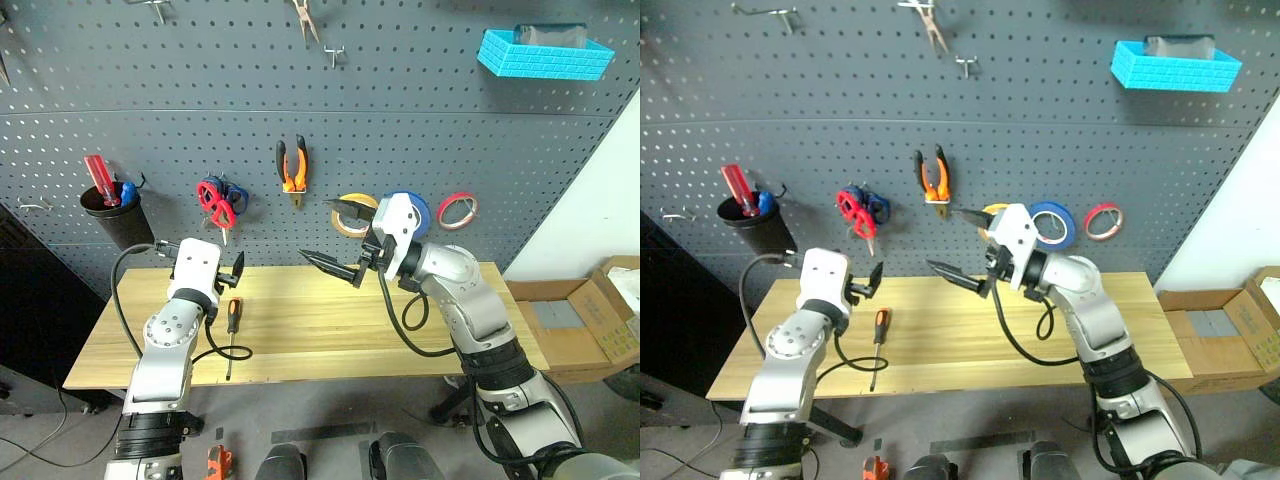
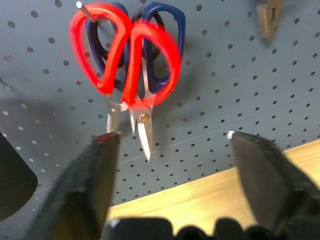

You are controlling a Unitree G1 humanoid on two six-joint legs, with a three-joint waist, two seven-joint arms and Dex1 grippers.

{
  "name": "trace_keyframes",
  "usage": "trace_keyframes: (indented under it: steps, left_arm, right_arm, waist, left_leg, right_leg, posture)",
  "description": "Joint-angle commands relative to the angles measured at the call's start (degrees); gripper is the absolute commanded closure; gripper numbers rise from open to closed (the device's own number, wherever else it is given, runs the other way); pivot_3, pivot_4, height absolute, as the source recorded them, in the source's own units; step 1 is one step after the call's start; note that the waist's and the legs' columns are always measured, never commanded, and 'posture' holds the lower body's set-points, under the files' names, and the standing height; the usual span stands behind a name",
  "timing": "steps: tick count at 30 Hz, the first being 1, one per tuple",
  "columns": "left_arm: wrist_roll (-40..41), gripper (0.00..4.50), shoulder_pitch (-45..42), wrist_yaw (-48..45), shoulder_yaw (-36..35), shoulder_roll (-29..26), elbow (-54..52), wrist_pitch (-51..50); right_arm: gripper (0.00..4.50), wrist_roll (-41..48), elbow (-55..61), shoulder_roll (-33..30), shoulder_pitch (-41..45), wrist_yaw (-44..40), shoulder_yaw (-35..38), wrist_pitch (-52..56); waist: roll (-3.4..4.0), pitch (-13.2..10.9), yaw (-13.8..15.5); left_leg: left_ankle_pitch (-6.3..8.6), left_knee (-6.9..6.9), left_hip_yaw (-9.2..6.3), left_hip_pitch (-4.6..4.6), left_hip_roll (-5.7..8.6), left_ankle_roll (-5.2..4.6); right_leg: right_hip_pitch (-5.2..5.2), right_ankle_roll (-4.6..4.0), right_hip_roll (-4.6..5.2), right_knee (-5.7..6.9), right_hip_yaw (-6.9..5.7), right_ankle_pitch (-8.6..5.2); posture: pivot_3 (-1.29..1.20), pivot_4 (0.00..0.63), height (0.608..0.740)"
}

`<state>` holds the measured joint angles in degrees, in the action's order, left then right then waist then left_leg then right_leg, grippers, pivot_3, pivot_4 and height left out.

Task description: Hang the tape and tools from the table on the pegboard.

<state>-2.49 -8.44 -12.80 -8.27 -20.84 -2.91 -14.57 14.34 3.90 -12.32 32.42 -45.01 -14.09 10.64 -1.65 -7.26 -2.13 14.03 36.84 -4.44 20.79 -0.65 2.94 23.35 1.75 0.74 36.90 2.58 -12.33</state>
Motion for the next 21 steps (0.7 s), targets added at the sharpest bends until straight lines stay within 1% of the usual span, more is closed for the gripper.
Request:
trace_keyframes:
  steps: [1,3,4,6,10,13,15,17,19,21]
  left_arm:
    - [0.3,0.03,4.0,0.1,0.7,1.2,-1.1,-0.1]
    - [1.3,0.03,6.3,1.1,-0.8,2.2,-1.4,-1.7]
    - [1.6,0.03,6.9,1.6,-1.4,2.6,-1.6,-2.2]
    - [2.6,0.03,8.4,2.1,-3.0,2.9,-0.4,-2.7]
    - [3.7,0.03,9.7,2.1,-5.3,1.9,1.5,-3.0]
    - [3.7,0.03,8.0,3.0,-6.8,0.6,5.6,-1.8]
    - [4.2,0.03,6.2,3.5,-7.4,0.6,9.0,-1.2]
    - [4.3,0.03,4.3,3.5,-7.1,0.6,11.4,-0.5]
    - [4.7,0.03,2.9,3.1,-6.5,0.7,12.9,0.1]
    - [5.4,0.03,1.3,2.0,-6.1,0.9,14.9,0.8]
  right_arm:
    - [0.0,-1.4,2.6,-0.3,-0.2,-0.8,-2.4,0.2]
    - [0.0,-2.3,2.0,-0.4,-0.3,-1.6,-4.5,0.3]
    - [0.0,-2.7,1.8,-0.3,-0.3,-1.8,-5.1,0.3]
    - [0.0,-4.6,-0.6,0.4,-0.6,-2.2,-7.6,-1.5]
    - [0.0,-8.1,-5.1,2.1,-0.5,-3.3,-11.9,-5.8]
    - [0.0,-9.2,-7.4,4.4,0.7,-2.6,-12.9,-6.1]
    - [0.0,-9.5,-8.0,6.2,1.3,-1.8,-12.9,-5.2]
    - [0.0,-9.4,-7.7,7.5,1.6,-1.1,-12.8,-3.9]
    - [0.0,-9.5,-7.1,8.2,1.5,-0.7,-12.8,-3.1]
    - [0.0,-10.1,-6.7,8.4,1.3,-0.1,-12.9,-2.9]
  waist:
    - [0.17,-0.2,-0.3]
    - [0.2,-1.0,-0.5]
    - [0.19,-1.4,-0.8]
    - [0.18,-2.1,-1.0]
    - [0.16,-3.8,-1.0]
    - [0.11,-5.2,-1.0]
    - [0.06,-6.2,-0.9]
    - [0.04,-6.6,-0.9]
    - [0.0,-7.1,-0.9]
    - [-0.08,-7.6,-0.8]
  left_leg:
    - [0.0,-0.01,0.0,0.0,0.0,0.0]
    - [0.0,0.0,0.01,-0.01,-0.02,-0.01]
    - [0.0,0.0,0.0,-0.01,-0.03,-0.01]
    - [0.0,0.0,-0.04,0.0,-0.06,-0.01]
    - [0.01,-0.01,-0.06,0.07,-0.06,-0.01]
    - [0.01,-0.02,-0.05,0.17,-0.06,-0.01]
    - [0.01,-0.03,-0.05,0.24,-0.05,-0.01]
    - [0.01,-0.01,-0.06,0.52,-0.05,-0.01]
    - [0.0,0.03,-0.11,0.94,-0.04,0.0]
    - [0.01,0.04,-0.18,1.1,-0.04,0.01]
  right_leg:
    - [0.0,0.0,0.0,-0.02,0.02,-0.01]
    - [0.0,-0.03,0.0,0.01,0.01,-0.03]
    - [0.01,-0.03,0.0,0.02,0.0,-0.03]
    - [0.05,-0.05,-0.02,0.06,-0.03,-0.05]
    - [0.12,-0.09,-0.01,0.03,-0.04,-0.08]
    - [0.23,-0.07,0.02,0.04,-0.03,-0.09]
    - [0.3,-0.05,0.03,0.06,-0.03,-0.1]
    - [0.55,0.0,0.03,0.08,-0.04,-0.06]
    - [0.92,0.32,0.03,0.11,-0.08,0.13]
    - [1.01,0.32,0.05,0.09,-0.13,0.14]
  posture:
    - [-0.03,0.139,0.74]
    - [-0.04,0.16,0.74]
    - [-0.04,0.16,0.74]
    - [-0.04,0.185,0.74]
    - [-0.03,0.229,0.74]
    - [-0.02,0.261,0.74]
    - [-0.02,0.272,0.74]
    - [-0.02,0.284,0.74]
    - [-0.02,0.297,0.74]
    - [-0.02,0.304,0.74]
